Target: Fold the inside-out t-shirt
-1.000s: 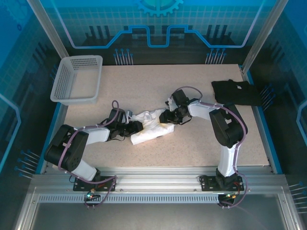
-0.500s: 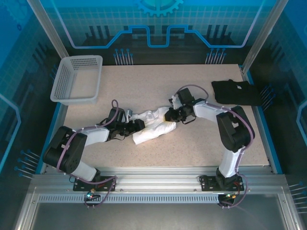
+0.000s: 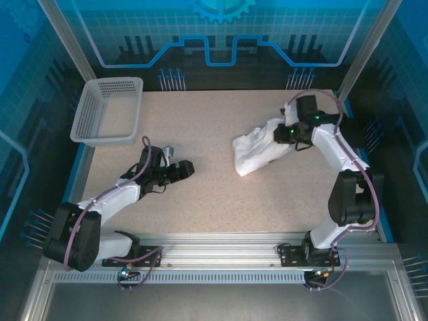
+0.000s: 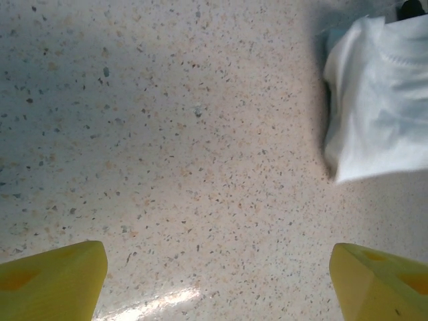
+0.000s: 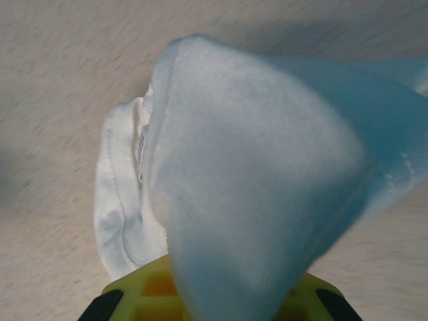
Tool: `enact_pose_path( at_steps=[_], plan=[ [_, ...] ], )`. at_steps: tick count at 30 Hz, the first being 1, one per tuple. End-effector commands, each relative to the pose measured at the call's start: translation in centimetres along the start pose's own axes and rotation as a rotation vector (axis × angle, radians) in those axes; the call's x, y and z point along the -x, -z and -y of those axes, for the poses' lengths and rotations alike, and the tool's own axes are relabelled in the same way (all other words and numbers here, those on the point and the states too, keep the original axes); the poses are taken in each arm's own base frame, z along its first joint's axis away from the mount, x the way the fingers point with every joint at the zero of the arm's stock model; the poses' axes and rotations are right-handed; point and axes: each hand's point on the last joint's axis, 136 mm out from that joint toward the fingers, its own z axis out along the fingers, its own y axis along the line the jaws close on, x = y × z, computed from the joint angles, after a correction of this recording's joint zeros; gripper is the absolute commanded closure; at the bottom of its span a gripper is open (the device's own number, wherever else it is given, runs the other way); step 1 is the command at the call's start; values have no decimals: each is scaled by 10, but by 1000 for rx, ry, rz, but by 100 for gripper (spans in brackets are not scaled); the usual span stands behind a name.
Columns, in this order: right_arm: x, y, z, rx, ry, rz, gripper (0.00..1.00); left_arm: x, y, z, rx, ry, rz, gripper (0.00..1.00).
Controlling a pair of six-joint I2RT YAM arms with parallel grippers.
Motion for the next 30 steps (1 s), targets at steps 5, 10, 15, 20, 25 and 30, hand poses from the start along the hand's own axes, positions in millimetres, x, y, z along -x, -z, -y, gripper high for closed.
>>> enact_pose_path(
  at_steps=[5, 10, 15, 20, 25, 30],
  plan=[
    [61, 41, 65, -266, 90, 38, 100, 12, 12, 11, 0, -36, 17, 13],
    [94, 56, 84, -311, 89, 81, 100, 12, 8, 11, -1, -35, 7, 14],
    [111, 75, 103, -373, 81, 112, 100, 13, 4, 11, 0, -33, -3, 14],
    [117, 97, 130, -426, 32, 160, 100, 14, 1, 11, -2, -30, -9, 14],
    [116, 99, 170, -468, -39, 205, 100, 14, -3, 12, -8, -27, -16, 15],
    [102, 72, 227, -588, -91, 145, 100, 11, -6, 11, -5, -25, -33, 15]
  ],
)
